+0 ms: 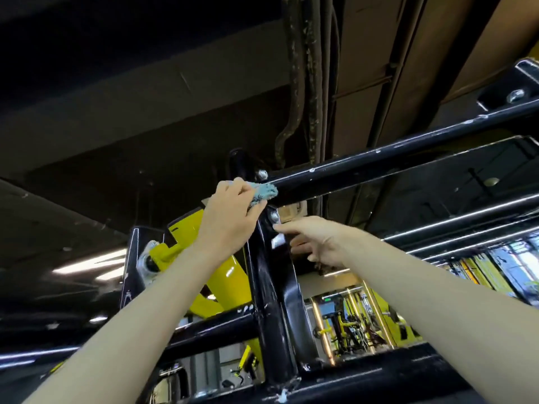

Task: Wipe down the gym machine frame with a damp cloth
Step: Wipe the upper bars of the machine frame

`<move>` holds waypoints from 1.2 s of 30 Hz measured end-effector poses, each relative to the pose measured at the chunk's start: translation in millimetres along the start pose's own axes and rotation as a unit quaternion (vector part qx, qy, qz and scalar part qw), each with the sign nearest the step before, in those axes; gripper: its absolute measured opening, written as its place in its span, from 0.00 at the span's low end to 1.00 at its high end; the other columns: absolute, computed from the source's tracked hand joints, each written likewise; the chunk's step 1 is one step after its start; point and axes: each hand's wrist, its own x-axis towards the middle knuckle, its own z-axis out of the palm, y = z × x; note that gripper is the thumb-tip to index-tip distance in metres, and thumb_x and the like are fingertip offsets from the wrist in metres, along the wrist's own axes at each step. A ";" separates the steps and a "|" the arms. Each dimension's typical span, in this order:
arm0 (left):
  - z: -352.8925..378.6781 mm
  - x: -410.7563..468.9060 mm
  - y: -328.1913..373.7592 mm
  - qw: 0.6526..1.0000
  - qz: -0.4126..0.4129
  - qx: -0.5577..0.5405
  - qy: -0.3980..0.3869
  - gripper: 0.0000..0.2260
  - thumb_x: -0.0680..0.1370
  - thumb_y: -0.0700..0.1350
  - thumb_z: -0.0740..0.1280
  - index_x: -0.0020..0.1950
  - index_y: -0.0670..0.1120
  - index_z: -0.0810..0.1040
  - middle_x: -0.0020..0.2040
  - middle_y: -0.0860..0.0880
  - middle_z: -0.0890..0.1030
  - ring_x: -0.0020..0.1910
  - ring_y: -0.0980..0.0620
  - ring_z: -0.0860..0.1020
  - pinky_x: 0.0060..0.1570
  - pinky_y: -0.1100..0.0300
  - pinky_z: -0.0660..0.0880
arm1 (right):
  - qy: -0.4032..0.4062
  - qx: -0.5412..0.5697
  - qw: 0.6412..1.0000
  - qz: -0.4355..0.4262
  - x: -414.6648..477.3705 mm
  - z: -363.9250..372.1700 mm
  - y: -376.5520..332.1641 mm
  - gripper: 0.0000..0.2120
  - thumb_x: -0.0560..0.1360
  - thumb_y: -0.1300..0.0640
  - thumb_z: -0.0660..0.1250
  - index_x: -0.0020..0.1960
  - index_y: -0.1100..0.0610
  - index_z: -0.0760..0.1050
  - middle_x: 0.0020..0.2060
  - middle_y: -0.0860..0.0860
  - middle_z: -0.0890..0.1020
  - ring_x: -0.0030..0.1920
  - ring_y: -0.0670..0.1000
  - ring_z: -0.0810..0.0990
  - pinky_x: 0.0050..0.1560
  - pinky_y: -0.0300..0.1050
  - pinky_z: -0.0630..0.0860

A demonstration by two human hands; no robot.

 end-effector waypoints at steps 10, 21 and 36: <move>13.4 -19.8 67.2 0.911 0.211 0.276 -0.224 0.17 0.81 0.53 0.54 0.57 0.47 0.79 0.57 0.48 0.77 0.59 0.47 0.71 0.60 0.53 0.63 | 0.011 -0.186 0.969 0.160 -38.2 -4.5 27.2 0.18 0.82 0.62 0.56 0.69 0.69 0.65 0.64 0.62 0.76 0.64 0.56 0.77 0.54 0.47 0.74; 0.4 -23.1 55.3 0.926 0.220 0.239 -0.193 0.15 0.81 0.54 0.56 0.52 0.48 0.79 0.51 0.50 0.79 0.54 0.49 0.73 0.52 0.55 0.68 | 0.114 -0.184 0.967 0.133 -41.4 -32.7 32.0 0.09 0.80 0.62 0.59 0.56 0.67 0.72 0.52 0.60 0.82 0.38 0.52 0.78 0.56 0.48 0.76; -21.1 -78.9 34.0 0.971 0.193 -0.001 -0.141 0.11 0.77 0.50 0.65 0.53 0.46 0.81 0.54 0.49 0.75 0.53 0.48 0.71 0.45 0.58 0.69 | 0.038 -0.029 0.995 0.090 -45.1 16.4 36.9 0.13 0.78 0.68 0.59 0.61 0.64 0.74 0.48 0.60 0.78 0.37 0.51 0.76 0.49 0.50 0.75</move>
